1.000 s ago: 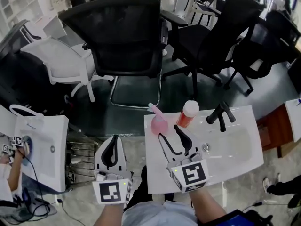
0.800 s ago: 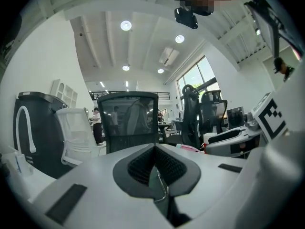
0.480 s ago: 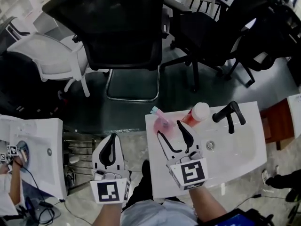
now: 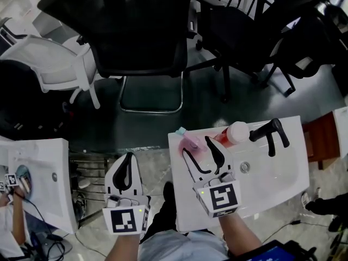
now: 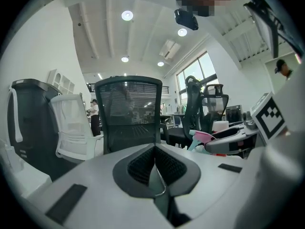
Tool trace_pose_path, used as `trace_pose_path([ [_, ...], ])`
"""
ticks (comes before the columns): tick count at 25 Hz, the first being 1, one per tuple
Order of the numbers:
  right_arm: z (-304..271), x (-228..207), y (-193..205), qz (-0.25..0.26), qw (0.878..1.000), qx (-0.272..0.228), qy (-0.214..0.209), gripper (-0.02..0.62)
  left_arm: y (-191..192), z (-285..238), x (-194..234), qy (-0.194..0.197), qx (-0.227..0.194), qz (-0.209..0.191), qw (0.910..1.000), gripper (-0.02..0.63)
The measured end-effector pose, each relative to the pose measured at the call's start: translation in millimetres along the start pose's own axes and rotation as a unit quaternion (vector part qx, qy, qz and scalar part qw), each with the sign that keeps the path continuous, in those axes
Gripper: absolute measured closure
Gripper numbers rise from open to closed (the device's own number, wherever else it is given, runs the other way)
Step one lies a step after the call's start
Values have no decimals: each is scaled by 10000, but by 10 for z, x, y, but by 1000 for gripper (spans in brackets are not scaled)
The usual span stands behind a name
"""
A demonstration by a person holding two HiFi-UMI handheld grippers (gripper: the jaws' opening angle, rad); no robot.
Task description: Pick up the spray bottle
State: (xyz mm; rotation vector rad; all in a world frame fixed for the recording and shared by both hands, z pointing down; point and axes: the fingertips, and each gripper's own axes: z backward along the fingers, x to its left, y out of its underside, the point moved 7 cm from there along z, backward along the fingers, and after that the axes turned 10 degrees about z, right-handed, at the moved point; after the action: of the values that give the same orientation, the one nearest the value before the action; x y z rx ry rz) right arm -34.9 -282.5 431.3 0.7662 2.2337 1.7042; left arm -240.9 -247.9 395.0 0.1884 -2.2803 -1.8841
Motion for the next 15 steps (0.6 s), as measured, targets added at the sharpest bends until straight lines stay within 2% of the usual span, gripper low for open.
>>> trace_pose_path([
  [8,-131,-18,39,-10,9999,138,-6,322,66,-97,52,-24,77,16,10000,591],
  [15,-242,-26,96,64,10000,-27,-44,334,111,-152,83,-86,137,52,9999,591],
])
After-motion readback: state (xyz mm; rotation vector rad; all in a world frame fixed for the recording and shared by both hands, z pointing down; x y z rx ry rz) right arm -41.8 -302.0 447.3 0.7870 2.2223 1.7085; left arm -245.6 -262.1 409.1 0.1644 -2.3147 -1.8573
